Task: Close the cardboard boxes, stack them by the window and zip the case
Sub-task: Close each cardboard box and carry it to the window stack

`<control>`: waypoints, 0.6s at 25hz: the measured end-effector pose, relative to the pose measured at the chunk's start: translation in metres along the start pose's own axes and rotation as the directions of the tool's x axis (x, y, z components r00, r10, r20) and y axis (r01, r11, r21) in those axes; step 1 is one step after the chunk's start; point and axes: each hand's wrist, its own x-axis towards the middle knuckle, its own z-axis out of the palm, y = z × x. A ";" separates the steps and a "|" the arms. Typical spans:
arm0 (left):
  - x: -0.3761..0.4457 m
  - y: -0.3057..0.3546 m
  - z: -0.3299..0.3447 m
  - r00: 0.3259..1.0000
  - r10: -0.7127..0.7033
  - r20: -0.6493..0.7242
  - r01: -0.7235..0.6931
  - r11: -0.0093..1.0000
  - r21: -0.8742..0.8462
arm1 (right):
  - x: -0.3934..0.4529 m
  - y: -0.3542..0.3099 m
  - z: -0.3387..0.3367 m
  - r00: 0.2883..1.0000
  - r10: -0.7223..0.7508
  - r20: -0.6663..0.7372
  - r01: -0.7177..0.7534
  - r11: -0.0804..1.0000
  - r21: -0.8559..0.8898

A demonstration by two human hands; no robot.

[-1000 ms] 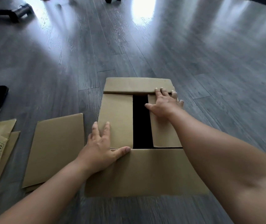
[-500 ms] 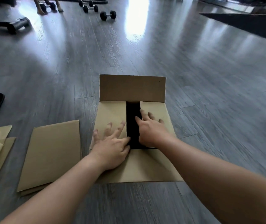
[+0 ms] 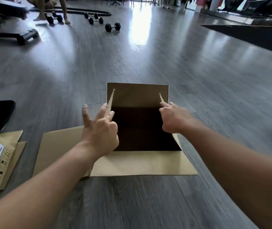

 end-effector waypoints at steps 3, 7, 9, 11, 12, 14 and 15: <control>-0.006 -0.020 -0.005 0.985 -0.116 0.125 0.084 0.968 0.237 | -0.003 0.008 -0.012 0.997 0.068 0.028 -0.059 0.965 -0.257; -0.012 -0.031 0.011 0.882 -0.123 0.454 0.075 0.990 0.123 | -0.005 0.017 -0.001 0.966 0.234 0.108 -0.162 0.878 -0.450; -0.016 -0.034 0.023 0.807 -0.076 0.585 0.123 0.992 -0.041 | -0.009 0.020 0.023 0.949 0.256 0.184 -0.158 0.891 -0.426; -0.020 -0.037 0.038 0.736 -0.049 0.675 0.163 0.981 -0.106 | -0.013 0.029 0.053 0.928 0.195 0.316 -0.140 0.972 -0.189; -0.023 -0.039 0.046 0.716 -0.034 0.698 0.170 0.977 -0.127 | -0.015 0.035 0.066 0.917 0.119 0.381 -0.126 0.992 -0.008; -0.026 -0.041 0.060 0.711 0.002 0.704 0.191 0.962 -0.195 | -0.019 0.048 0.087 0.907 -0.038 0.420 -0.076 0.965 0.252; -0.026 -0.042 0.066 0.721 0.014 0.693 0.203 0.952 -0.230 | -0.021 0.052 0.095 0.911 -0.076 0.406 -0.057 0.950 0.306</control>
